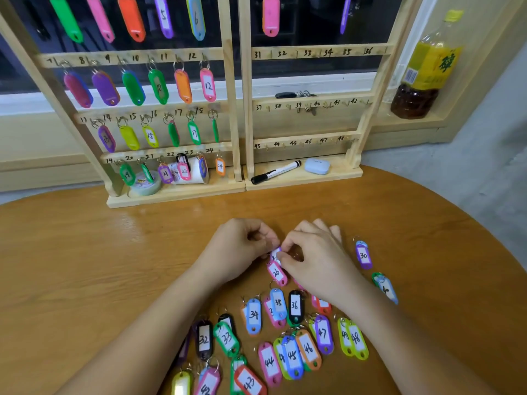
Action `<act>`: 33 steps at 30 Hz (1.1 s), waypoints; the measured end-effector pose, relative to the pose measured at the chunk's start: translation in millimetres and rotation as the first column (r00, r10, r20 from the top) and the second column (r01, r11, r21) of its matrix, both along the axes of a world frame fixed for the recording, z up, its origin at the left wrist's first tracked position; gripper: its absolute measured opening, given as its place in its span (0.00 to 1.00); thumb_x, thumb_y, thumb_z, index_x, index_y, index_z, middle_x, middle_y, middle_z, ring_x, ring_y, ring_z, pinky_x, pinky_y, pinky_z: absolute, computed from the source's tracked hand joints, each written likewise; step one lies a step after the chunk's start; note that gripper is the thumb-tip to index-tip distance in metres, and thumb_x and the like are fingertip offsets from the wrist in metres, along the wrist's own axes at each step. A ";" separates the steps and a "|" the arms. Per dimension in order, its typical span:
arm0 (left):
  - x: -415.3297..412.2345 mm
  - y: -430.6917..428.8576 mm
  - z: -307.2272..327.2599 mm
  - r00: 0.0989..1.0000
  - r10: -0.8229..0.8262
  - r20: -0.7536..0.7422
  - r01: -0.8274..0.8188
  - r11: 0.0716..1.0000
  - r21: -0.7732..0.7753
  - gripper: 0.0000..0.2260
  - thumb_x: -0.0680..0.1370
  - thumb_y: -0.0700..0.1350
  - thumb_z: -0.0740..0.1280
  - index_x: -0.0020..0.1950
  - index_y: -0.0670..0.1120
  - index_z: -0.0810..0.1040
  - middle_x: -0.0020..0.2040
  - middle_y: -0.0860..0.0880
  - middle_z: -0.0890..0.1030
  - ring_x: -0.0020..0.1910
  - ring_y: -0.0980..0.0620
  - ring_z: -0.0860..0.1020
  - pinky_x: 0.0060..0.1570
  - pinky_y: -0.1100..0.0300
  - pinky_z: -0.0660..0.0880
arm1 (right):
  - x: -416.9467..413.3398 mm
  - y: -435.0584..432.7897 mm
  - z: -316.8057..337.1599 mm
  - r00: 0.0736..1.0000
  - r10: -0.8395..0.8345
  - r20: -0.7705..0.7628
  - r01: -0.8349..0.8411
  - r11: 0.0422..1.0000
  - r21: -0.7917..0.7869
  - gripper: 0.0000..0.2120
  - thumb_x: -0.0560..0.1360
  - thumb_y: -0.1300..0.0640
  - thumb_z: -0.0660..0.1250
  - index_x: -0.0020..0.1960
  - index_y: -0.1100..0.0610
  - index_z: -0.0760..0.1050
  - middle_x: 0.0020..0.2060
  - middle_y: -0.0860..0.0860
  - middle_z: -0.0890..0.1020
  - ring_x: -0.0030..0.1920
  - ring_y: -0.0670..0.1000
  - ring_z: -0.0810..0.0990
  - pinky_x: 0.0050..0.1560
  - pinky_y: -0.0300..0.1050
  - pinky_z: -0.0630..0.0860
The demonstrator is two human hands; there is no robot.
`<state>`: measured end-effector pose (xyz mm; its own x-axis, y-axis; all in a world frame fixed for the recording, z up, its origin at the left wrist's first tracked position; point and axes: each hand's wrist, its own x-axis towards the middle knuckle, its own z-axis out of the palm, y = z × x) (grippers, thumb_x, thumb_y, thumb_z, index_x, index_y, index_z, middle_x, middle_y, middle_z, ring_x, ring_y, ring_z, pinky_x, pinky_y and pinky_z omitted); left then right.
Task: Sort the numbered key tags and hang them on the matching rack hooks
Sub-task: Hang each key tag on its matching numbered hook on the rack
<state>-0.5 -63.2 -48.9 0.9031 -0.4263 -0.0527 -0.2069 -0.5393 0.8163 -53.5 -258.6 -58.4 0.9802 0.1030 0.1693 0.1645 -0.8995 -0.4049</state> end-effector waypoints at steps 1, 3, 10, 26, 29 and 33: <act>1.0 0.8 -0.3 1.000 0.004 0.000 -0.004 1.000 0.000 0.01 0.80 0.50 0.75 0.49 0.57 0.86 0.43 0.56 0.86 0.45 0.58 0.83 0.51 0.58 0.81 | 0.1 0.3 -0.5 1.000 -0.005 0.004 0.005 1.000 0.016 0.06 0.78 0.42 0.70 0.46 0.42 0.80 0.46 0.38 0.76 0.53 0.44 0.70 0.60 0.52 0.66; 3.9 4.2 -0.5 1.000 0.024 0.008 -0.024 0.999 0.029 0.04 0.78 0.54 0.76 0.50 0.57 0.85 0.44 0.57 0.86 0.46 0.59 0.82 0.49 0.61 0.79 | 0.7 -0.6 0.0 0.999 -0.038 0.025 0.036 0.996 0.080 0.06 0.77 0.44 0.69 0.43 0.43 0.80 0.43 0.38 0.77 0.51 0.44 0.71 0.58 0.52 0.66; 9.2 11.4 5.3 0.994 -0.083 -0.078 0.095 0.982 0.164 0.11 0.74 0.57 0.80 0.51 0.57 0.84 0.46 0.57 0.85 0.43 0.61 0.80 0.43 0.67 0.76 | 0.5 -6.1 8.5 0.988 -0.152 0.017 0.130 0.894 0.429 0.07 0.78 0.57 0.73 0.42 0.49 0.81 0.36 0.42 0.83 0.43 0.41 0.81 0.47 0.33 0.75; 0.5 -2.8 11.9 0.993 -0.023 0.112 -0.034 0.878 0.478 0.14 0.74 0.60 0.78 0.43 0.53 0.79 0.39 0.53 0.81 0.41 0.54 0.78 0.36 0.58 0.70 | 1.9 -13.8 24.8 0.995 -0.025 -0.099 0.093 0.622 0.777 0.12 0.82 0.62 0.68 0.53 0.47 0.87 0.35 0.51 0.84 0.38 0.55 0.80 0.41 0.42 0.75; -0.1 -4.8 11.2 0.998 -0.011 0.063 -0.020 0.878 0.478 0.12 0.75 0.58 0.78 0.42 0.53 0.81 0.39 0.53 0.82 0.42 0.54 0.79 0.37 0.59 0.71 | 1.3 -14.1 26.8 0.994 -0.019 -0.109 0.098 0.605 0.790 0.09 0.81 0.61 0.70 0.52 0.50 0.87 0.38 0.50 0.86 0.40 0.44 0.83 0.43 0.34 0.77; 0.4 0.1 15.3 1.000 -0.029 0.010 0.024 0.937 0.349 0.08 0.76 0.56 0.78 0.44 0.54 0.82 0.43 0.56 0.84 0.45 0.58 0.79 0.42 0.62 0.74 | 2.5 -16.8 28.2 0.997 -0.028 -0.066 0.071 0.551 0.831 0.05 0.79 0.60 0.74 0.53 0.52 0.86 0.47 0.48 0.89 0.51 0.47 0.87 0.53 0.38 0.81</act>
